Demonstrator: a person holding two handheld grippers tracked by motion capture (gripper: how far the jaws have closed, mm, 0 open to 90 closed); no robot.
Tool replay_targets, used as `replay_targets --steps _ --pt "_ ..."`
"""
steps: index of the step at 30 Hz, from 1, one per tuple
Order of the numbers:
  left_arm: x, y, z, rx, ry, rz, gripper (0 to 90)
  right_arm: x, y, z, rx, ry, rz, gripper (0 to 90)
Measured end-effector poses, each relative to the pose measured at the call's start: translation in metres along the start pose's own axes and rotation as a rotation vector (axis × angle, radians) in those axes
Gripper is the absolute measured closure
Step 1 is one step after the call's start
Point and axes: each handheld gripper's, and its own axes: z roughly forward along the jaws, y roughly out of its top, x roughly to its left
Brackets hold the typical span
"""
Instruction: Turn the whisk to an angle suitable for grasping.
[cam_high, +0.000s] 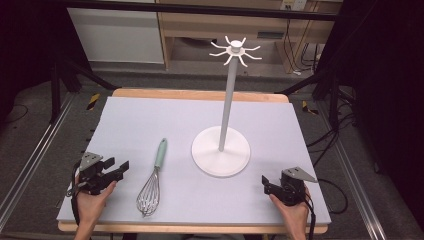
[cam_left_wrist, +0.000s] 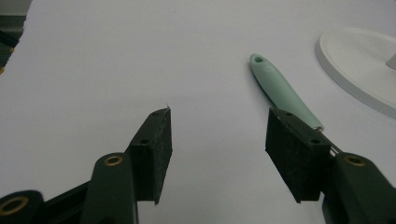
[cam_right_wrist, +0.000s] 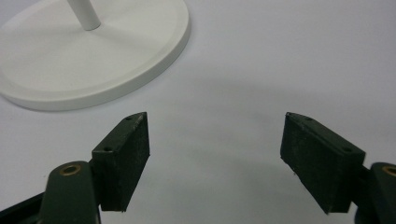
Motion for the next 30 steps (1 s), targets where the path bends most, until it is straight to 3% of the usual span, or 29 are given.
replay_targets --steps 18,30 --pt "-0.03 0.01 0.003 0.016 -0.066 0.046 43.2 0.003 0.002 0.0 -0.014 0.006 -0.01 24.6" --pt "-0.048 0.019 0.009 0.06 -0.093 0.088 44.4 0.006 0.003 0.001 -0.003 0.01 -0.012 25.6"
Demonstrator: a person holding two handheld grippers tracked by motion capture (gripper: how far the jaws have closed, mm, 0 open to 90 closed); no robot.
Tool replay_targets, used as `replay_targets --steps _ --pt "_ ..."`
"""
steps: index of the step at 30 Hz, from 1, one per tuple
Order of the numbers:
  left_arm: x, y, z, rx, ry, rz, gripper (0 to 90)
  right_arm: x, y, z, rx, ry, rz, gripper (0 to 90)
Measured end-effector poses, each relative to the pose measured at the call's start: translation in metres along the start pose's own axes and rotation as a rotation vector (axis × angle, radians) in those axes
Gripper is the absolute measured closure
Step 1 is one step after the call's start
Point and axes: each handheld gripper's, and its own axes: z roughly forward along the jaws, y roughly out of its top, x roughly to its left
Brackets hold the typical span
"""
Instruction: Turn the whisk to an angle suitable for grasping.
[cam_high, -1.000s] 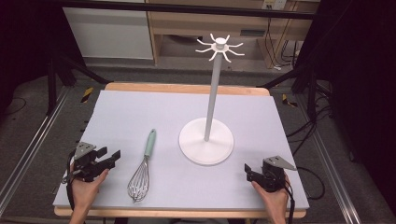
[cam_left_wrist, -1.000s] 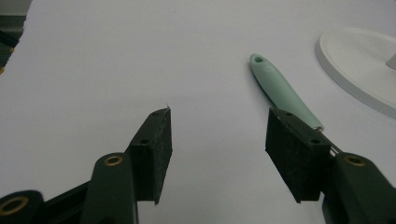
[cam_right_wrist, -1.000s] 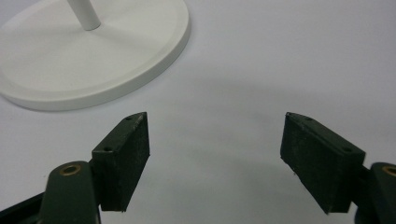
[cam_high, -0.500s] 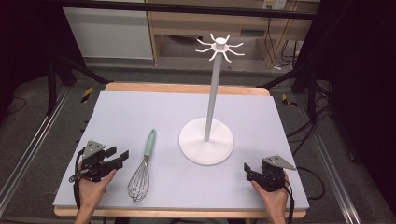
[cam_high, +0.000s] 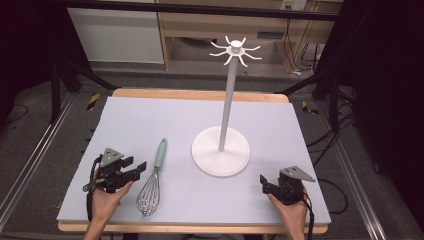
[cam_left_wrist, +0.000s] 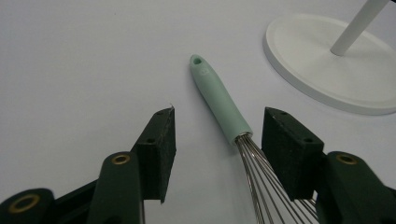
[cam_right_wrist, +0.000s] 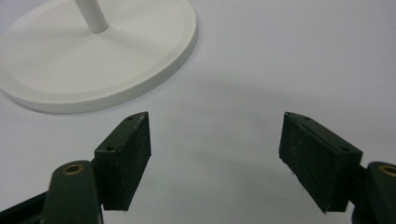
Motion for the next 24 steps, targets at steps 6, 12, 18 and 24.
replay_targets --steps 6,12,18,24 --pt "-0.005 0.005 0.003 0.021 -0.011 0.012 47.3 0.0 0.001 0.0 0.0 -0.004 -0.001 27.3" --pt "-0.012 0.012 0.011 0.046 -0.027 0.03 49.3 0.0 0.002 0.0 0.002 0.0 -0.002 30.4" --pt "-0.014 0.016 0.014 0.055 -0.034 0.041 51.0 -0.001 0.003 -0.001 0.001 0.007 -0.003 31.8" --pt "-0.014 0.022 0.019 0.062 -0.028 0.037 51.6 -0.001 0.003 -0.001 0.007 0.009 -0.001 31.8"
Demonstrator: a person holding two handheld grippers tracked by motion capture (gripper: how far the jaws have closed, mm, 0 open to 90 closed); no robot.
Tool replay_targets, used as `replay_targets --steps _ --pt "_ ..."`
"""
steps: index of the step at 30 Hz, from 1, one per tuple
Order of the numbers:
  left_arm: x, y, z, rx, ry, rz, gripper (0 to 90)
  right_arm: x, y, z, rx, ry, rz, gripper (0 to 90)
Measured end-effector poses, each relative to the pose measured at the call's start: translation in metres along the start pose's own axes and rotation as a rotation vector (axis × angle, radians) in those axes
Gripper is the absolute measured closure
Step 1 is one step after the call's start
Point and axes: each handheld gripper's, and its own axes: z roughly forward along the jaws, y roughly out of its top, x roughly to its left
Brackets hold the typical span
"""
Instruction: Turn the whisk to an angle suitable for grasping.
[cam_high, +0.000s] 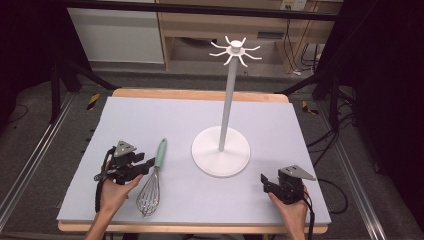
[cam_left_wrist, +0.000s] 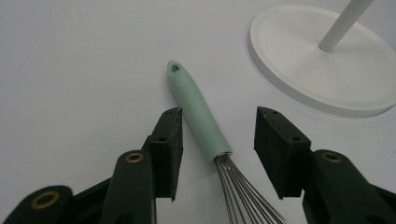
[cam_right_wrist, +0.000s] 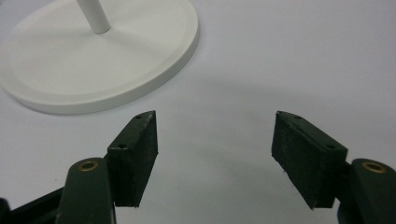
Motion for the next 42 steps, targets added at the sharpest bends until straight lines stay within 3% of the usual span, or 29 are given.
replay_targets --steps 9,28,42 --pt "-0.004 0.002 0.022 0.083 0.0 0.013 53.3 -0.001 0.0 0.0 0.007 0.003 0.002 32.5" --pt "-0.005 -0.001 0.046 0.217 0.025 0.049 56.0 -0.002 0.001 0.001 0.02 0.01 0.006 33.2" --pt "-0.004 -0.001 0.064 0.28 0.019 0.005 58.3 -0.001 0.001 0.002 0.027 0.019 0.0 34.4"
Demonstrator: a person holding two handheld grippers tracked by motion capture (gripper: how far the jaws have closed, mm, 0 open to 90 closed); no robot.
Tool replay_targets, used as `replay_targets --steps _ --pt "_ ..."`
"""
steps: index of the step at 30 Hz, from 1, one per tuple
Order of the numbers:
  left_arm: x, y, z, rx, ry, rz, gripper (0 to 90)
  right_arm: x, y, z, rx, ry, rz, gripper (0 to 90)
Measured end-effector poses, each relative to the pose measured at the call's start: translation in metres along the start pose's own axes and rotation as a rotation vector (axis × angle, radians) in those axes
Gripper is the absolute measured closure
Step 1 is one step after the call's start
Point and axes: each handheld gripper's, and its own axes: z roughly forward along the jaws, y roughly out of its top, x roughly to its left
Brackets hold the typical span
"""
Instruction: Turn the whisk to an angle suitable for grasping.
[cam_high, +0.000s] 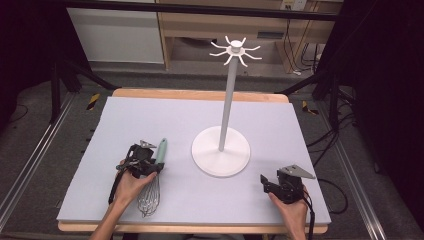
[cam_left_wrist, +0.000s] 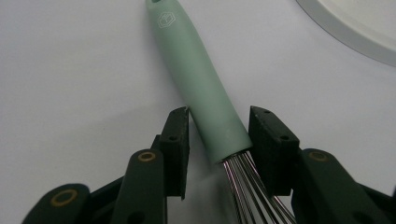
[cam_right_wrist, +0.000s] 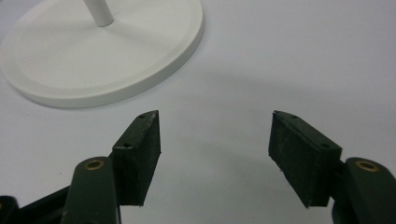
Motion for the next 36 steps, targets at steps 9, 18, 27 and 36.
replay_targets --steps 9,18,27,36 --pt "-0.0001 0.0039 0.0032 0.043 -0.002 -0.023 59.0 0.0006 -0.0003 0.0008 0.007 0.0 -0.009 35.6" --pt "0.0023 0.0061 0.0016 0.083 0.007 -0.044 62.3 0.0001 -0.0005 0.0007 0.007 0.003 -0.011 36.9" --pt "0.0016 0.0039 -0.0028 0.114 0.002 0.001 65.5 0.0001 -0.0004 -0.0002 0.005 0.012 -0.01 38.6" --pt "0.0012 0.0034 -0.0035 0.109 0.008 0.034 63.9 0.0003 -0.0007 0.0006 0.005 0.012 -0.017 38.2"
